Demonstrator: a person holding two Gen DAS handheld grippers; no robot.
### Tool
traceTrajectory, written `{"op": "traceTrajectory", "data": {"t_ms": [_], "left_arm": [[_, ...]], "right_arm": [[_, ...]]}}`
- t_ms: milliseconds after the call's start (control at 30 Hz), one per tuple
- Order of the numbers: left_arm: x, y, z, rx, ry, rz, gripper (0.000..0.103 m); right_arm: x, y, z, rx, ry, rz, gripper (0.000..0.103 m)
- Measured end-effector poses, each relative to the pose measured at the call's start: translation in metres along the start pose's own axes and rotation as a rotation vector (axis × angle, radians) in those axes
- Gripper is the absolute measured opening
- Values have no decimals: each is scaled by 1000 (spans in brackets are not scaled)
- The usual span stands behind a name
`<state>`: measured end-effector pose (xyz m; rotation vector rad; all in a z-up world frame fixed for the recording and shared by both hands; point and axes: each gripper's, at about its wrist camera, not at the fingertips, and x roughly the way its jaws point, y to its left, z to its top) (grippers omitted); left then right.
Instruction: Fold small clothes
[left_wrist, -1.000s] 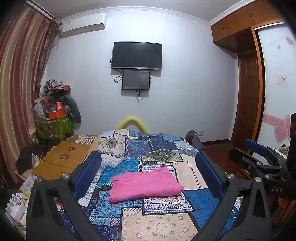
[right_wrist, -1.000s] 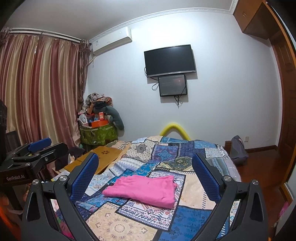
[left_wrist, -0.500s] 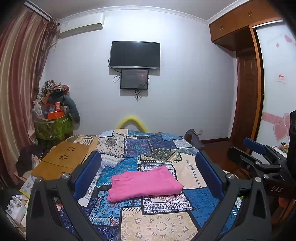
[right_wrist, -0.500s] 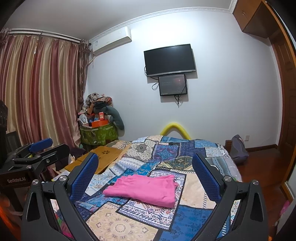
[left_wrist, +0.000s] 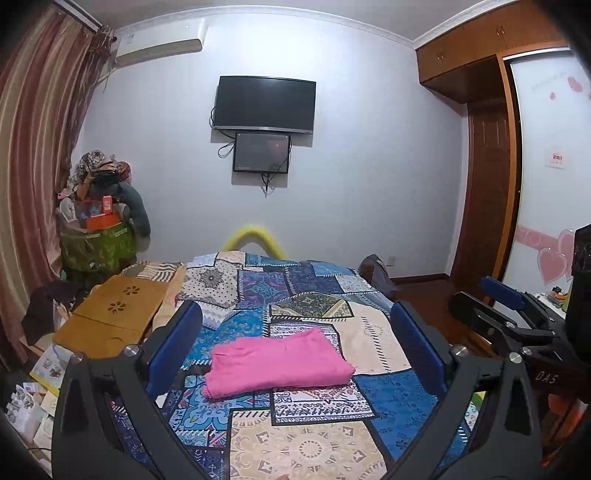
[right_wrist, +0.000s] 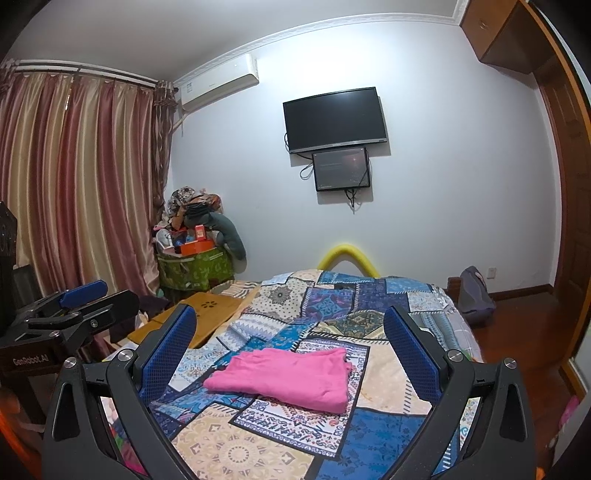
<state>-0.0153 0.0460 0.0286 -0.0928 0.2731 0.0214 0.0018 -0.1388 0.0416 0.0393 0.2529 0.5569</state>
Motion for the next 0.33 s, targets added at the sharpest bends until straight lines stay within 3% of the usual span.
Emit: {"op": "traceTrajectory", "data": {"t_ms": [333], "left_arm": [[3, -1, -1, 4, 5, -7, 103]], "right_arm": [[0, 0, 0, 4, 4, -1, 101]]}}
